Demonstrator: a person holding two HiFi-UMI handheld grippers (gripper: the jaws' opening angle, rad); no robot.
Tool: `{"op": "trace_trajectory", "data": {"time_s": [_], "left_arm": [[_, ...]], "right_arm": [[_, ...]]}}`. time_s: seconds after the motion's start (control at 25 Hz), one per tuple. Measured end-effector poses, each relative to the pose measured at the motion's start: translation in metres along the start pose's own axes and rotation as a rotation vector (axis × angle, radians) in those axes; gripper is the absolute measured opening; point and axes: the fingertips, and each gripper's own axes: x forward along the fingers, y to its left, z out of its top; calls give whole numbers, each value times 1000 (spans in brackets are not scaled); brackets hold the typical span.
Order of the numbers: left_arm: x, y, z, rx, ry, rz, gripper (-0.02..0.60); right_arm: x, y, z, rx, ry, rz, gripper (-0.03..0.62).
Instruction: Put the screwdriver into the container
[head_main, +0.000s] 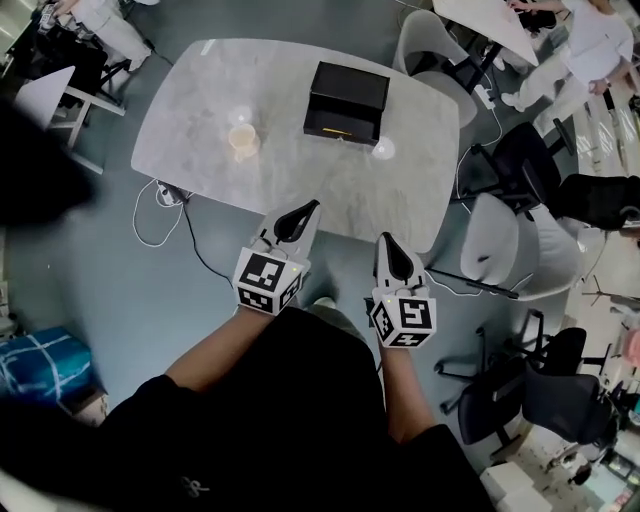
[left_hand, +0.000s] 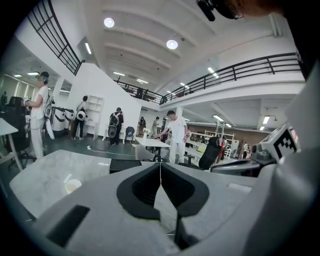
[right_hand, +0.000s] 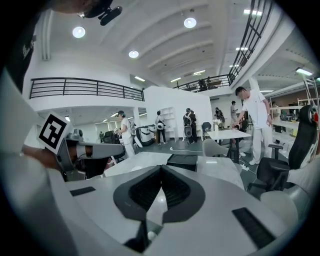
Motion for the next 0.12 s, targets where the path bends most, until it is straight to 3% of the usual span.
{"op": "trace_trajectory", "data": {"time_s": [0.12], "left_arm": [[-35, -40, -5, 16, 0, 13, 17]], "right_arm": [[-49, 5, -15, 19, -6, 13, 12]]}}
